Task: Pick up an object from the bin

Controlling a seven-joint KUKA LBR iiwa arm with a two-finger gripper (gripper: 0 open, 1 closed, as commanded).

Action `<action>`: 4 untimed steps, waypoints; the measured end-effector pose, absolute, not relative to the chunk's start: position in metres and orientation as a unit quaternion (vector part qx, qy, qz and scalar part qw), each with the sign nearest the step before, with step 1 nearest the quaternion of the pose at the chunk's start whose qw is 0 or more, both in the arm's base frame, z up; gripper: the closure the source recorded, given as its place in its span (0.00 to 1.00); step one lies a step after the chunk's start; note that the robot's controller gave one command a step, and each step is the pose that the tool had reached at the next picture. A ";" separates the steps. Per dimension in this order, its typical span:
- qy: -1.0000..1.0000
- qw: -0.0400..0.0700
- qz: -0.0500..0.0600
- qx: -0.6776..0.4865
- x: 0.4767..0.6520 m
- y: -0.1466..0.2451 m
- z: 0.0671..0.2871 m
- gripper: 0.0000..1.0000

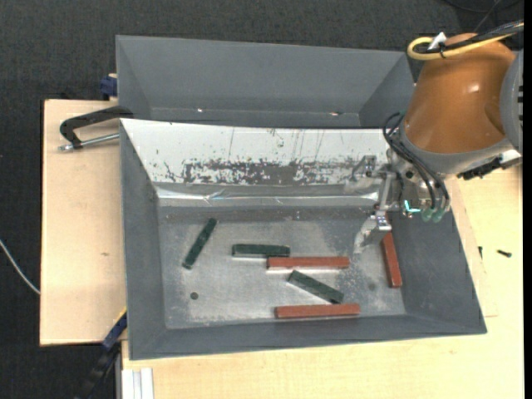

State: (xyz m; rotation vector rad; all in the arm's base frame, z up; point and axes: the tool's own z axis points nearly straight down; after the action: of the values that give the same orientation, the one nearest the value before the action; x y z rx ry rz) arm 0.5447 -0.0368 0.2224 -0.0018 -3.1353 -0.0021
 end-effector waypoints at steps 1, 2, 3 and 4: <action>-1.000 -0.001 0.000 0.000 0.546 -0.037 0.226 0.00; -1.000 -0.004 0.000 0.019 0.538 -0.028 0.175 0.00; -0.999 -0.001 0.000 0.033 0.526 -0.064 0.076 1.00; -0.999 -0.001 0.000 0.033 0.526 -0.064 0.076 1.00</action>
Offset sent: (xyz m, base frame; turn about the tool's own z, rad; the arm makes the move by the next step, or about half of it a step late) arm -0.0239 0.0220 -0.1298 -0.0976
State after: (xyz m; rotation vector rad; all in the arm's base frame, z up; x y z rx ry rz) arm 0.5263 -0.0643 0.0761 0.1042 -3.1422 0.0007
